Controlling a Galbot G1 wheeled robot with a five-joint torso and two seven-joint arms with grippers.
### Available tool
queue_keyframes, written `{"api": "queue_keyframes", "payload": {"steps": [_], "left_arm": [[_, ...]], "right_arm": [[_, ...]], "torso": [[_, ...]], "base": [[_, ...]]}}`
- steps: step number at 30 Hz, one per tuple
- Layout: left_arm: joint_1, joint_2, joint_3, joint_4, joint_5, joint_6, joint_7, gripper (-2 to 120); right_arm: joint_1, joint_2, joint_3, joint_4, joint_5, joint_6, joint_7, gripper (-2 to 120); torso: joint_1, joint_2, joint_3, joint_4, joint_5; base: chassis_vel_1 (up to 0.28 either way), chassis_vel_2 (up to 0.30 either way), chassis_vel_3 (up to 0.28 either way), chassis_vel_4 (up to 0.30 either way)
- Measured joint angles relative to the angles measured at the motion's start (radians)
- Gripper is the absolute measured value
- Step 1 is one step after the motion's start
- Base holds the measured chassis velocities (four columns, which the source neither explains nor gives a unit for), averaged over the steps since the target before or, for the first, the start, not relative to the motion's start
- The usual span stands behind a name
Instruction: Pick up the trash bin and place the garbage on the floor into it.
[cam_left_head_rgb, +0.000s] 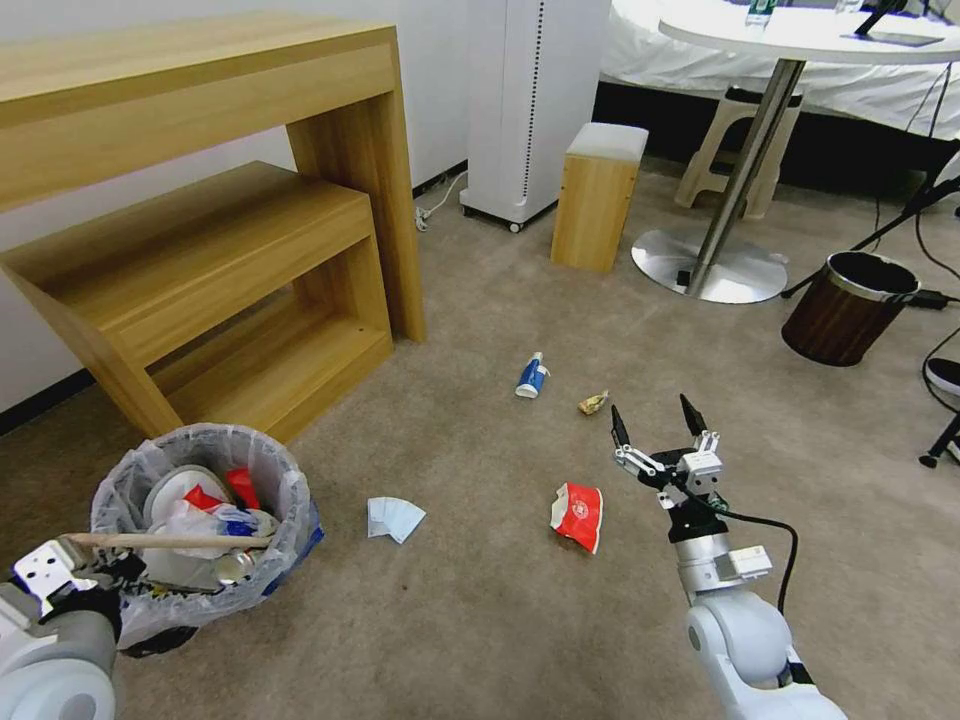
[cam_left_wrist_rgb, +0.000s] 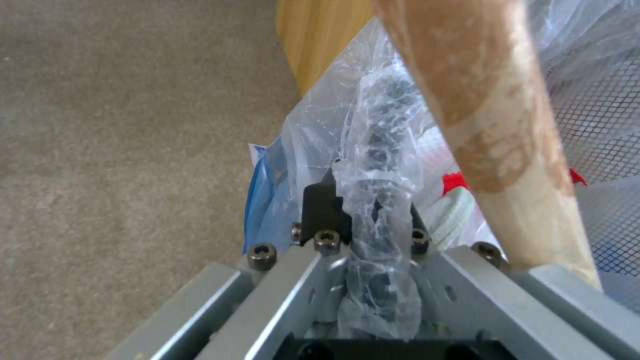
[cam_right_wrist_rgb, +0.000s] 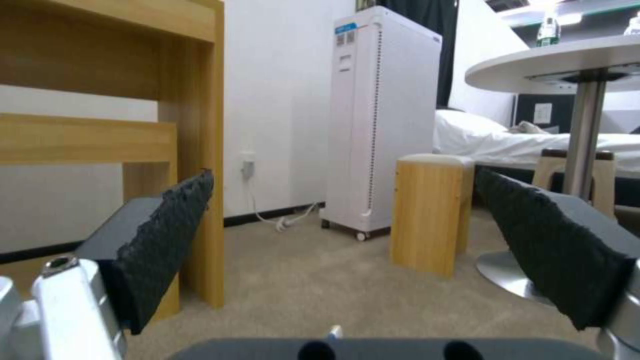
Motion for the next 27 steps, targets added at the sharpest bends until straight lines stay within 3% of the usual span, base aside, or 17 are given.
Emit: {"api": "queue_keyframes", "payload": {"steps": [27], "left_arm": [[0.003, -0.021, 0.026, -0.001, 0.014, -0.015, 0.006, 1]], "right_arm": [[0.015, 0.001, -0.027, -0.012, -0.007, 0.019, 0.003, 100]], "torso": [[0.0, 0.0, 0.0, 0.0, 0.0]], "base": [[-0.055, 0.112, 0.056, -0.106]]}}
